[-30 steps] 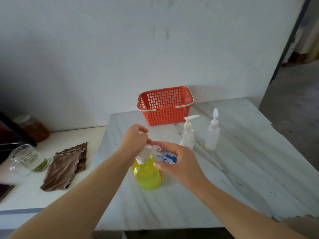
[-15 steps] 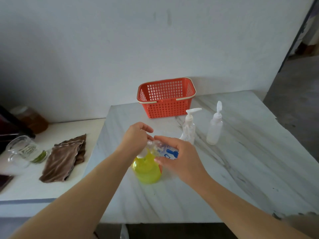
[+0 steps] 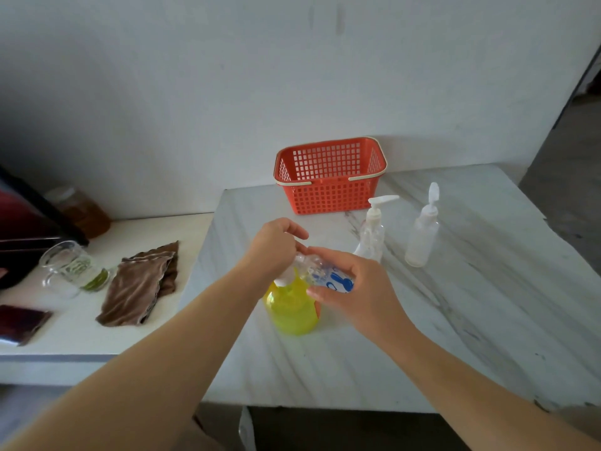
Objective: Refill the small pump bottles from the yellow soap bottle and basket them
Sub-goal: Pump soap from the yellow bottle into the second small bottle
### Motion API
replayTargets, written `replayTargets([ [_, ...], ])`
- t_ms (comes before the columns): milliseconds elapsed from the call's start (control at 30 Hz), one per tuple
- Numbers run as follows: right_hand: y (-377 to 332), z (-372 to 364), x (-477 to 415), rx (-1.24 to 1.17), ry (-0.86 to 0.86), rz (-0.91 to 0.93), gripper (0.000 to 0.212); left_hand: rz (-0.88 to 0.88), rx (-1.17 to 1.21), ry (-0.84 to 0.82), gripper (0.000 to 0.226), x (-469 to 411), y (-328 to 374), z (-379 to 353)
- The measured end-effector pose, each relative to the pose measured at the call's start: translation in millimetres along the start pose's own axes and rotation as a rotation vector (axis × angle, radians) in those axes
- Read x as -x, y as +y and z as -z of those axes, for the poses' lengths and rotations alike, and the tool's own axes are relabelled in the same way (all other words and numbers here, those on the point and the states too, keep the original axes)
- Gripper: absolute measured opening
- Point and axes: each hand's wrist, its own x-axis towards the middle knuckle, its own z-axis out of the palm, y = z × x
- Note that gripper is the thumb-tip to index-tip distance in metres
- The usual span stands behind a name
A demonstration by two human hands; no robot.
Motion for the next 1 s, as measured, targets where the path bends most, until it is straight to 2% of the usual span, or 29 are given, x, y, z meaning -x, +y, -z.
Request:
replayTargets([
  [200,-3.5,-1.0,1.6,0.041,0.010,0.009,0.054,-0.003,-0.028,0.000,0.037,2.5,-1.5,-0.3],
  [333,-3.0,-1.8,0.7,0.003,-0.002,0.011,0.049,0.029,0.036,0.011,0.032,1.9,0.6,3.2],
  [433,-2.5,-1.1,-0.9,-0.001,-0.017,0.024,0.054,0.005,0.067,0.012,0.029,1.2,4.1,6.7],
  [600,-2.2,-1.4,-0.8,0.021,0.003,0.036,0.049,0.018,0.043,0.025,0.030,0.7,2.4,5.6],
  [833,0.9,-1.8,1.2,0.018,0.002,-0.002,0.053,0.006,-0.014,0.034,0.039,3.4,-2.1,-0.1],
  [1000,-0.4,-1.7,-0.1,0.008,0.001,-0.001,0.051,0.029,-0.020,0.013,0.036,2.3,0.7,1.4],
])
